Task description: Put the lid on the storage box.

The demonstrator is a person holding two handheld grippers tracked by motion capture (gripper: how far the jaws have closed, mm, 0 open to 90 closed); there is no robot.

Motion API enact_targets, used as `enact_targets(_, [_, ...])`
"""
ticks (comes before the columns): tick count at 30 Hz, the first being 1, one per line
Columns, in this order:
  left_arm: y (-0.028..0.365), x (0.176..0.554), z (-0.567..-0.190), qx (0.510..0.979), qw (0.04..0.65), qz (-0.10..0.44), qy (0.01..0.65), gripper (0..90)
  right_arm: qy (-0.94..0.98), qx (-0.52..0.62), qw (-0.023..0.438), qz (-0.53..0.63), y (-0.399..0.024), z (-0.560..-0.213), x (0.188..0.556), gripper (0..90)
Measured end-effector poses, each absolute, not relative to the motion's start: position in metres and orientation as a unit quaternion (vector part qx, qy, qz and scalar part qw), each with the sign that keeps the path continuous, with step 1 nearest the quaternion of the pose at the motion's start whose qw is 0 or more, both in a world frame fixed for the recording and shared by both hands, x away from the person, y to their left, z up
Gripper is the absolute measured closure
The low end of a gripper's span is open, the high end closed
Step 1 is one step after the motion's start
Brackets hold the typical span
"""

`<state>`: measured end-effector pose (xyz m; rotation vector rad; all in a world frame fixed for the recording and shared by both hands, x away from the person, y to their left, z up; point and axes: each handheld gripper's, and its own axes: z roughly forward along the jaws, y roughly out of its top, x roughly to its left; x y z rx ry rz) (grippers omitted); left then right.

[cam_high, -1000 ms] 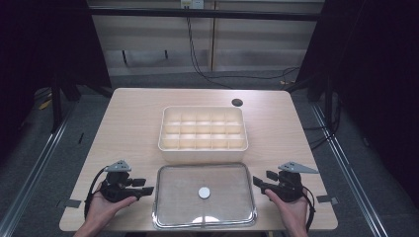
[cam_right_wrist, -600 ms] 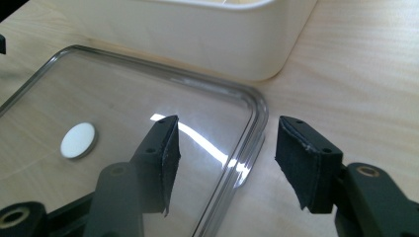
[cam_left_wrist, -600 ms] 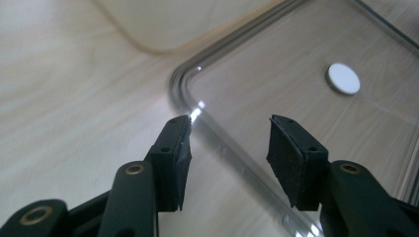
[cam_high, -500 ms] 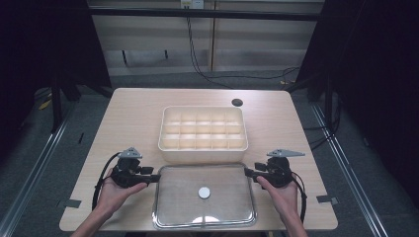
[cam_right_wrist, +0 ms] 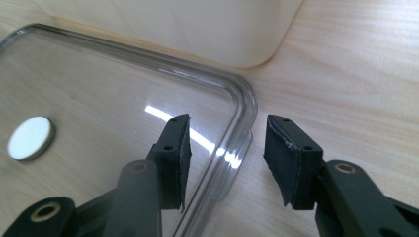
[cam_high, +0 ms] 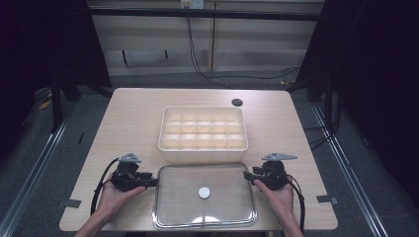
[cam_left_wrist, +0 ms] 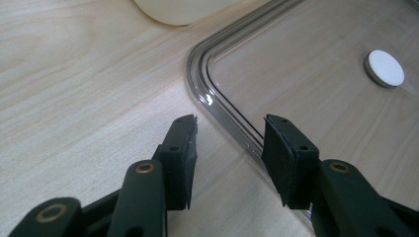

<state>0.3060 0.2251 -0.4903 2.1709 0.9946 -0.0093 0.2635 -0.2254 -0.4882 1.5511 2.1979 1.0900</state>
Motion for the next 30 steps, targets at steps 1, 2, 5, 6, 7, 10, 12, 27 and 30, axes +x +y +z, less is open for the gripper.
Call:
enact_targets(1, [0.225, 0.306, -0.491, 0.844, 0.371, -0.009, 0.387, 56.2, 0.752, 0.531, 0.119, 0.373, -0.225, -0.488, 0.264, 53.4])
enact_targets(2, [0.224, 0.307, -0.491, 0.844, 0.371, -0.009, 0.388, 56.9, 0.748, 0.539, 0.109, 0.372, -0.225, -0.493, 0.263, 55.0])
enact_targets(5, [0.22, 0.304, -0.492, 0.847, 0.369, -0.007, 0.382, 56.9, 0.749, 0.543, 0.106, 0.365, -0.222, -0.496, 0.262, 55.2])
enact_targets(6, [0.218, 0.303, -0.492, 0.849, 0.369, -0.009, 0.379, 56.9, 0.75, 0.541, 0.105, 0.366, -0.221, -0.496, 0.262, 54.9])
enact_targets(7, [0.218, 0.303, -0.492, 0.849, 0.369, -0.009, 0.379, 56.8, 0.75, 0.541, 0.105, 0.366, -0.221, -0.496, 0.262, 54.9])
enact_targets(10, [0.219, 0.303, -0.492, 0.846, 0.368, -0.01, 0.384, 56.0, 0.747, 0.544, 0.108, 0.367, -0.221, -0.496, 0.261, 54.1])
enact_targets(12, [0.217, 0.302, -0.492, 0.848, 0.368, -0.005, 0.382, 55.5, 0.749, 0.544, 0.107, 0.364, -0.22, -0.497, 0.26, 53.8])
enact_targets(27, [0.208, 0.298, -0.492, 0.854, 0.363, -0.005, 0.372, 56.4, 0.733, 0.556, 0.103, 0.378, -0.219, -0.499, 0.256, 53.5])
enact_targets(30, [0.208, 0.297, -0.491, 0.856, 0.361, -0.002, 0.371, 56.8, 0.699, 0.585, 0.068, 0.406, -0.225, -0.502, 0.256, 53.8])
